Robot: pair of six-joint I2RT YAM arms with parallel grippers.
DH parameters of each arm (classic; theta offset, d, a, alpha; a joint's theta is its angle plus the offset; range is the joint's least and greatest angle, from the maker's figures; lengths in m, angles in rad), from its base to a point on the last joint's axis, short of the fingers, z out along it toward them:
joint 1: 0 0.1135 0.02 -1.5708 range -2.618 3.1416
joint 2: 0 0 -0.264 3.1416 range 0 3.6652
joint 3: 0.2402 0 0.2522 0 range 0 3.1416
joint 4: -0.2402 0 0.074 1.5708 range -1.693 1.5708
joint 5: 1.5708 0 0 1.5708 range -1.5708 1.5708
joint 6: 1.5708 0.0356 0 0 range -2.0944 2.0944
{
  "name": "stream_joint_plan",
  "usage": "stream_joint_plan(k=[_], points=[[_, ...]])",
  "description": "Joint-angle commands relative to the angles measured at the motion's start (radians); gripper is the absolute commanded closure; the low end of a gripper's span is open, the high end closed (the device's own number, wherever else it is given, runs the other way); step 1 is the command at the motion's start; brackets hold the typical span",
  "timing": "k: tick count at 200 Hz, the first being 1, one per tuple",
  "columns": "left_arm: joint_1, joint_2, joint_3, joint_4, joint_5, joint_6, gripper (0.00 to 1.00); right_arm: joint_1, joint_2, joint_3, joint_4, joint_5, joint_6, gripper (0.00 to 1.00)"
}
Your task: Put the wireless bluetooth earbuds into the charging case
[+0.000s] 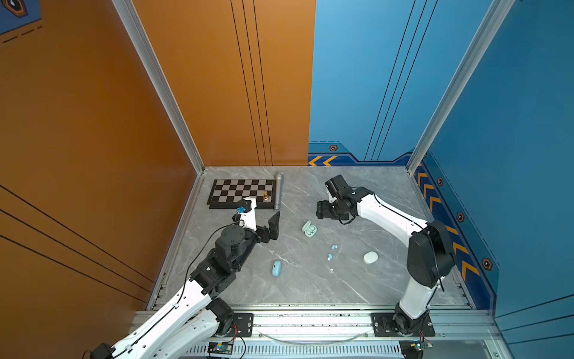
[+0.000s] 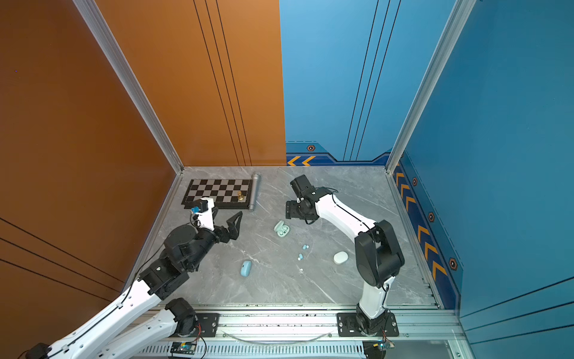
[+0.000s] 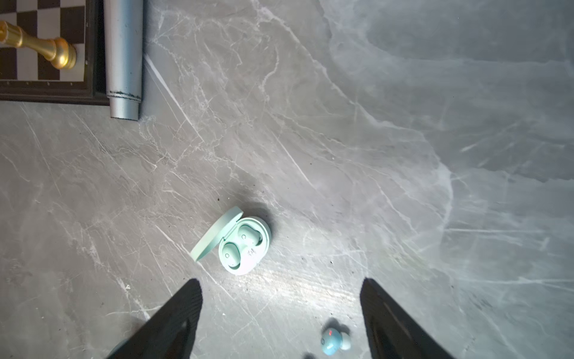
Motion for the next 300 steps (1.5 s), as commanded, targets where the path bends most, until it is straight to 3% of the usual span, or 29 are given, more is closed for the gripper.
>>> stream_joint_plan(k=[1,16,57,110,146,170,187,244,272,300], points=[[0.012,-0.067,-0.059,-0.248,0.068,-0.098,0.02,0.038,0.086,0.107,-0.070,0.101,-0.035,0.13],[0.027,-0.086,-0.076,-0.260,0.031,-0.124,0.02,0.059,0.156,0.173,-0.104,0.121,-0.048,0.12],[0.069,-0.045,-0.064,-0.271,0.081,-0.133,0.02,0.087,0.261,0.246,-0.161,0.139,-0.061,0.13],[0.073,-0.022,-0.051,-0.278,0.107,-0.122,0.02,0.110,0.230,0.127,-0.163,0.141,-0.070,0.17],[0.079,-0.011,-0.045,-0.285,0.121,-0.112,0.02,0.116,0.122,0.019,-0.130,0.143,-0.061,0.17],[0.094,-0.010,-0.047,-0.291,0.115,-0.125,0.02,0.124,0.053,-0.013,-0.089,0.054,-0.115,0.21],[0.113,-0.015,-0.049,-0.312,0.080,-0.152,0.02,0.195,0.018,0.003,-0.122,0.032,-0.136,0.22],[0.140,-0.098,-0.082,-0.344,0.035,-0.208,0.02,0.398,0.081,0.031,-0.072,-0.180,-0.015,0.21],[0.142,-0.158,-0.100,-0.359,0.012,-0.220,0.02,0.454,0.139,0.075,-0.072,-0.227,-0.109,0.21],[0.143,-0.207,-0.109,-0.375,-0.004,-0.224,0.02,0.460,0.128,0.082,-0.071,-0.300,-0.293,0.28]])
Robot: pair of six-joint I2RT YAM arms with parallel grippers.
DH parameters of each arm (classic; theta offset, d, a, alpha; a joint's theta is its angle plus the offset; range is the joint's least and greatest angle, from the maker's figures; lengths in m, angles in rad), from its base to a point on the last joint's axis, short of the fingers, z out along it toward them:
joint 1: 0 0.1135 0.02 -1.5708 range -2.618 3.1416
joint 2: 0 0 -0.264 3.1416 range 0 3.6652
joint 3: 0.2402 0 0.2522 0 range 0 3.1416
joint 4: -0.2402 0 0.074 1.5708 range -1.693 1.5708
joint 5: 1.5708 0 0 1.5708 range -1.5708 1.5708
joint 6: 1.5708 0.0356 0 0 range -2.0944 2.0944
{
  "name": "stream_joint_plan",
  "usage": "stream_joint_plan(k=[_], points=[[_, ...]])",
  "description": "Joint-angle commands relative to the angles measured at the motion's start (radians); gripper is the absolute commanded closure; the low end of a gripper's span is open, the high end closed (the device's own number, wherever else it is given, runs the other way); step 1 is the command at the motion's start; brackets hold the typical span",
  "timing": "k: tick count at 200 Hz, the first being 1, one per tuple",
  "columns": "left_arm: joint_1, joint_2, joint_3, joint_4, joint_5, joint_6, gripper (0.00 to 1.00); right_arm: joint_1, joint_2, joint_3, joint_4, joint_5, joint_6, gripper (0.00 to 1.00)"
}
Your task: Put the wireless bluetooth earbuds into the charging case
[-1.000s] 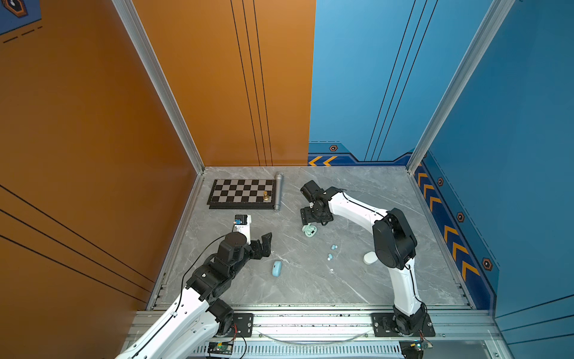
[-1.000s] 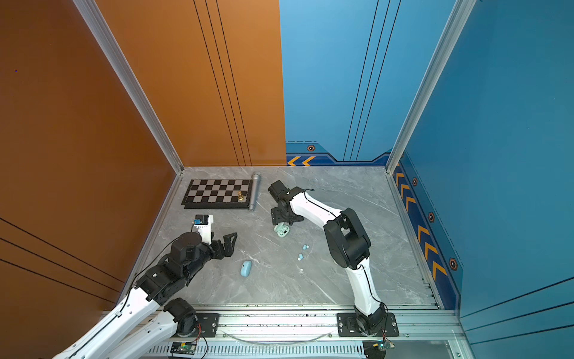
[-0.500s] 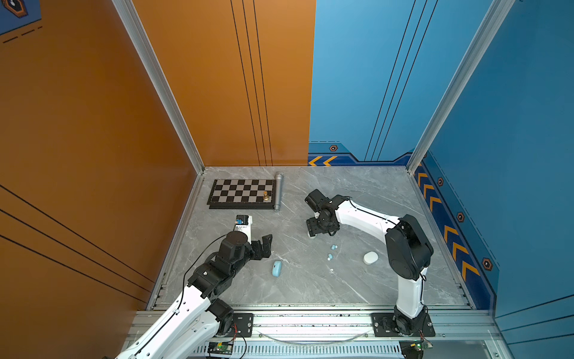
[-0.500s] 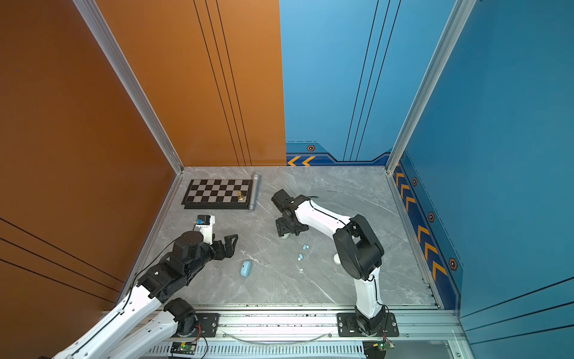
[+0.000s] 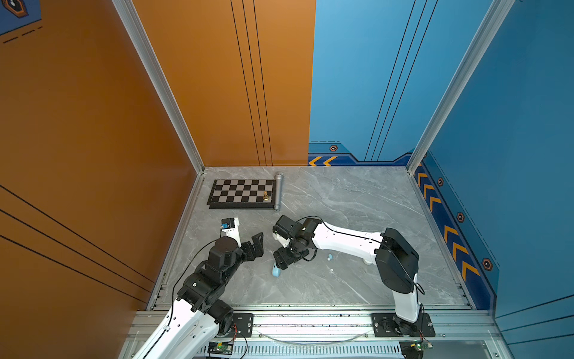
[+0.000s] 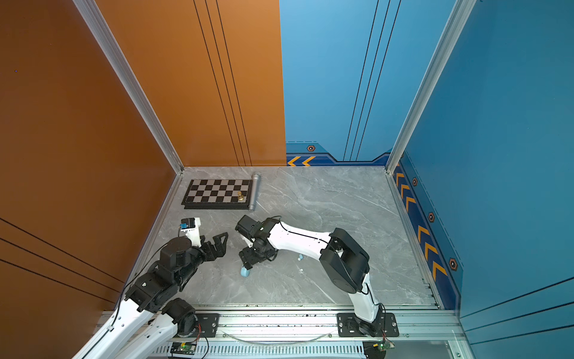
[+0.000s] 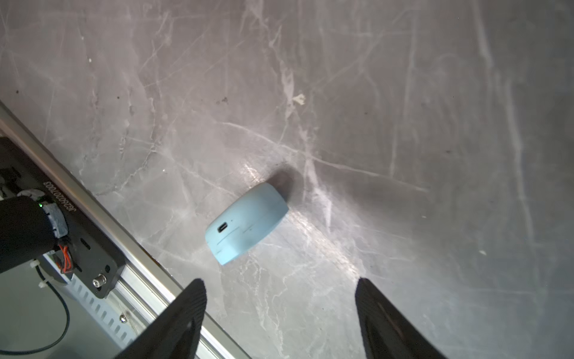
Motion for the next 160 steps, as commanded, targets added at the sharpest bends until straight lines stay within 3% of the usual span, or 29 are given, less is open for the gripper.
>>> stream_joint_plan(k=[1,29,73,106,132,160], points=[[0.012,-0.035,-0.022,-0.039,-0.037,-0.016,0.02,-0.003,-0.017,0.030,0.002,-0.086,-0.178,0.28],[0.012,-0.084,-0.022,-0.057,-0.047,-0.007,0.02,-0.002,-0.103,-0.066,0.039,-0.085,-0.469,0.30],[0.013,-0.124,-0.020,-0.094,-0.063,-0.003,0.02,-0.013,-0.238,-0.306,0.233,-0.184,-0.987,0.26],[0.011,-0.114,-0.022,-0.095,-0.072,-0.017,0.02,-0.014,-0.212,-0.333,0.319,-0.141,-1.183,0.26],[0.011,-0.086,-0.010,-0.096,-0.076,-0.013,0.02,-0.012,-0.186,-0.328,0.434,-0.089,-1.262,0.24],[0.013,-0.053,-0.002,-0.096,-0.079,-0.013,0.02,-0.010,-0.131,-0.279,0.437,-0.096,-1.326,0.23]])
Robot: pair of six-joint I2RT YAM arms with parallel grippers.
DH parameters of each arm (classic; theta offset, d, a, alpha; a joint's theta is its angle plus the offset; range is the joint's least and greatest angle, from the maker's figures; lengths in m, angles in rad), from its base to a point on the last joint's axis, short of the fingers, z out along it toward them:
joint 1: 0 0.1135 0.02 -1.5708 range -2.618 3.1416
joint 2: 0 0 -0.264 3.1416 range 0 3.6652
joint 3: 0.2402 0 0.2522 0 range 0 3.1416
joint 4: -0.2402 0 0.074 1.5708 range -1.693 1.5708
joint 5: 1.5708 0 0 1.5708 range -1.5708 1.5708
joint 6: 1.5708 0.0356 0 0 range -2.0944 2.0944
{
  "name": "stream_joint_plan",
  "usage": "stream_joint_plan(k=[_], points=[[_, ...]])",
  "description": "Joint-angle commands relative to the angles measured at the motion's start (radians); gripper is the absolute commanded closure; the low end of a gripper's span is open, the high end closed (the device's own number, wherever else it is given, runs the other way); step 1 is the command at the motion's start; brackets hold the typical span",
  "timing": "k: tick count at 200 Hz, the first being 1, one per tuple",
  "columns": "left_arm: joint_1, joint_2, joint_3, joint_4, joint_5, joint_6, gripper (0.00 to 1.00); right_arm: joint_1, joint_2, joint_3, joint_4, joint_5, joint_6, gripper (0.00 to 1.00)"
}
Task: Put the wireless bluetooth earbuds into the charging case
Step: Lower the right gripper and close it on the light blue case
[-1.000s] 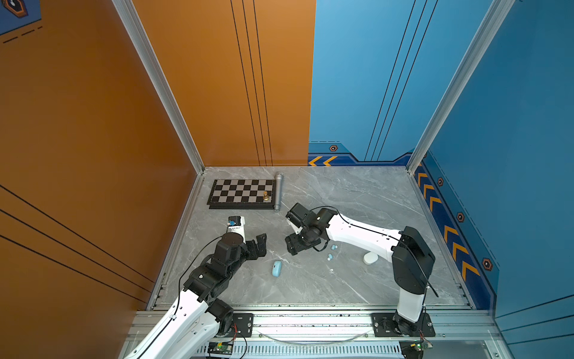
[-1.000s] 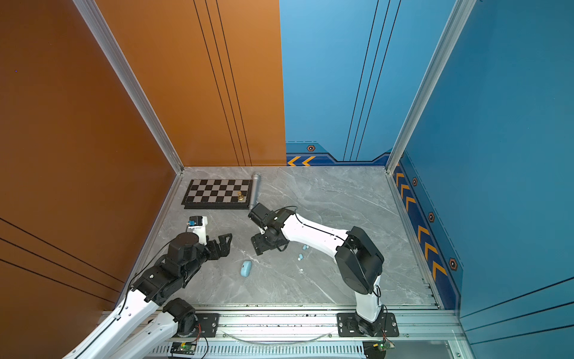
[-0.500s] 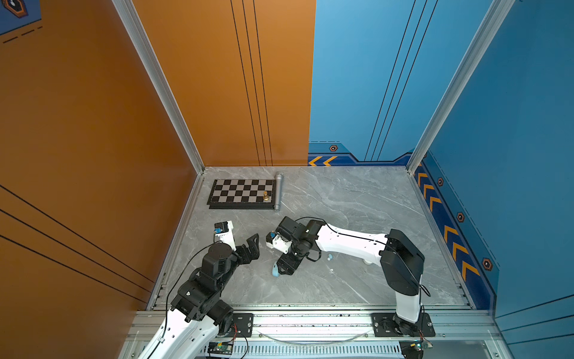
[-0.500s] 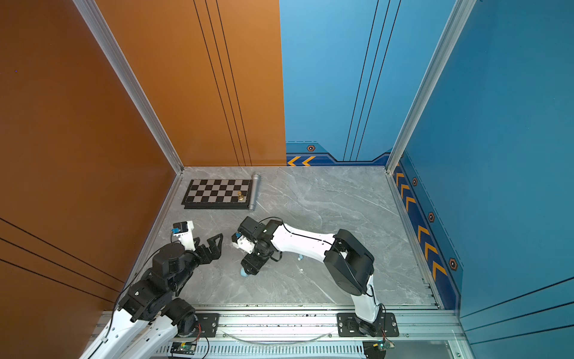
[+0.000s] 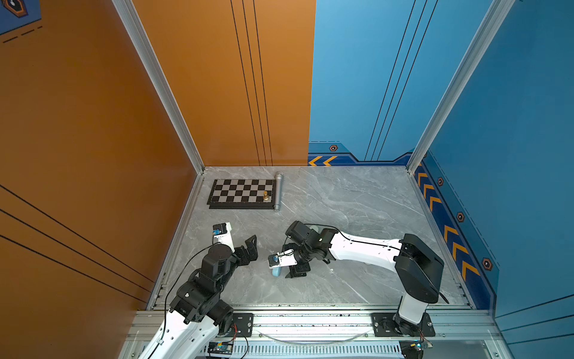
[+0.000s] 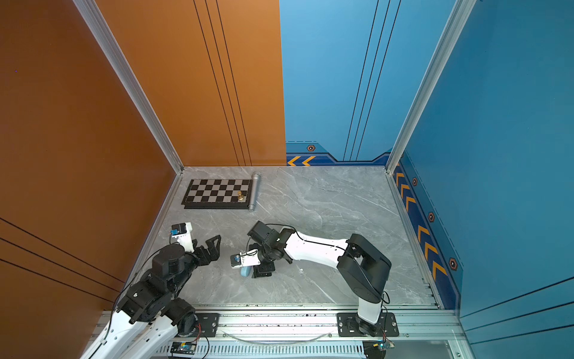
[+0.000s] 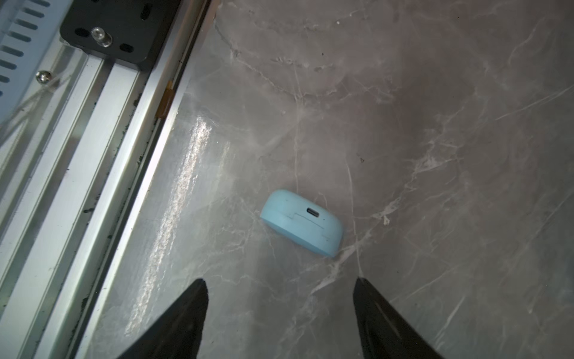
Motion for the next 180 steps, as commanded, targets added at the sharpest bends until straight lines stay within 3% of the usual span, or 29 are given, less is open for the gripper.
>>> stream_joint_plan(k=[1,106,147,180], points=[[0.009,0.023,0.008,-0.017,-0.021,-0.007,0.02,0.000,0.054,0.042,0.058,0.018,-0.125,0.23],[0.008,0.055,0.021,-0.017,-0.028,-0.018,0.02,0.009,0.205,0.134,-0.007,-0.025,-0.162,0.32],[0.007,0.068,0.025,-0.016,-0.026,-0.017,0.02,0.013,0.224,0.139,0.001,-0.034,-0.132,0.48],[0.008,0.063,0.024,-0.018,-0.027,-0.017,0.02,0.015,0.218,0.119,0.006,-0.028,-0.117,0.55]])
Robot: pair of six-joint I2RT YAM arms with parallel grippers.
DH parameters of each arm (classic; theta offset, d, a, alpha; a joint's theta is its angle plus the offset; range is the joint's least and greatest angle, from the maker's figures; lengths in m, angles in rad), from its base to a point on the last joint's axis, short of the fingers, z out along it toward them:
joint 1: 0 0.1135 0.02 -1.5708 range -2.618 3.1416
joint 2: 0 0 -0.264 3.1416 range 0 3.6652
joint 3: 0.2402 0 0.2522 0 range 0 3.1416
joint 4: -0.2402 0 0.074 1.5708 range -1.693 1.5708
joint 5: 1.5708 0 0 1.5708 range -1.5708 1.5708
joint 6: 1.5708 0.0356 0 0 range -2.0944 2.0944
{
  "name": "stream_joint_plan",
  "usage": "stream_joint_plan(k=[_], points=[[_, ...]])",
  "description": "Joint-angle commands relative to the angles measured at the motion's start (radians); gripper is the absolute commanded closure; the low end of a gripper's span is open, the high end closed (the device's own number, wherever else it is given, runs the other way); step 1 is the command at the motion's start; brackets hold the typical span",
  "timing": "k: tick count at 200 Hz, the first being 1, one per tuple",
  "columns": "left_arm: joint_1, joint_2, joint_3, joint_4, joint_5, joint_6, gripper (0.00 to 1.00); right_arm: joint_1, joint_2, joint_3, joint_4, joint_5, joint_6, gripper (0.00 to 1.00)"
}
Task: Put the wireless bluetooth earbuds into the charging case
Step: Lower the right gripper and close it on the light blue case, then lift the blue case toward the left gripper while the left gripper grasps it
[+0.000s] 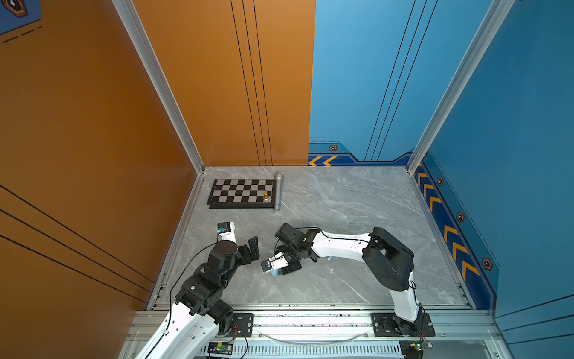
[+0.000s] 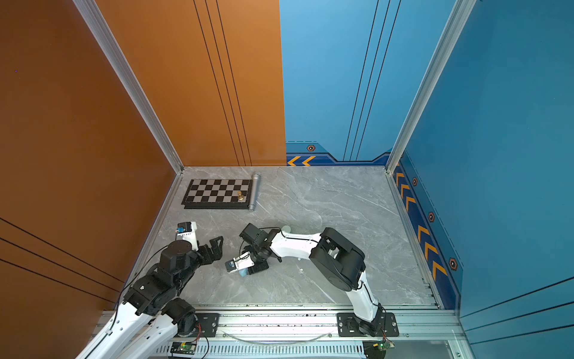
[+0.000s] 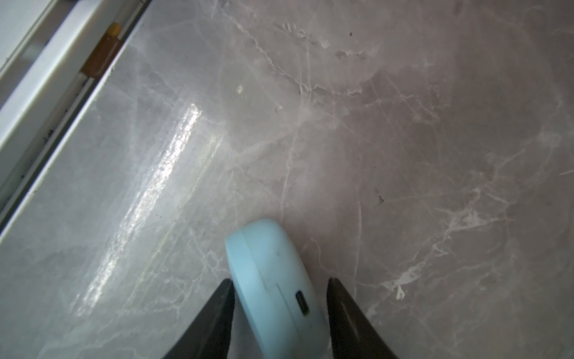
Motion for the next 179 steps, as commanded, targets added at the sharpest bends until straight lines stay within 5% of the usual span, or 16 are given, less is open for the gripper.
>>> stream_joint_plan(k=[1,34,61,119,147,179], points=[[0.008,-0.003,0.023,-0.010,-0.019,-0.010,0.02,0.011,0.004,0.000,-0.015,-0.017,0.022,0.55],[0.009,-0.005,0.020,-0.010,-0.021,-0.010,0.02,0.011,-0.013,-0.023,-0.008,0.003,0.031,0.61],[0.010,0.002,0.023,-0.009,-0.015,-0.008,0.02,0.011,-0.033,-0.036,0.002,0.018,0.061,0.75],[0.015,-0.016,0.026,0.064,0.007,0.081,0.02,-0.062,-0.195,-0.082,0.016,-0.091,0.341,0.80],[0.022,0.010,0.032,0.198,0.172,0.240,0.02,-0.193,-0.342,-0.105,-0.041,-0.350,0.585,0.77],[0.021,0.093,0.057,0.381,0.570,0.445,0.02,-0.381,-0.406,-0.066,-0.217,-0.671,0.778,0.77]])
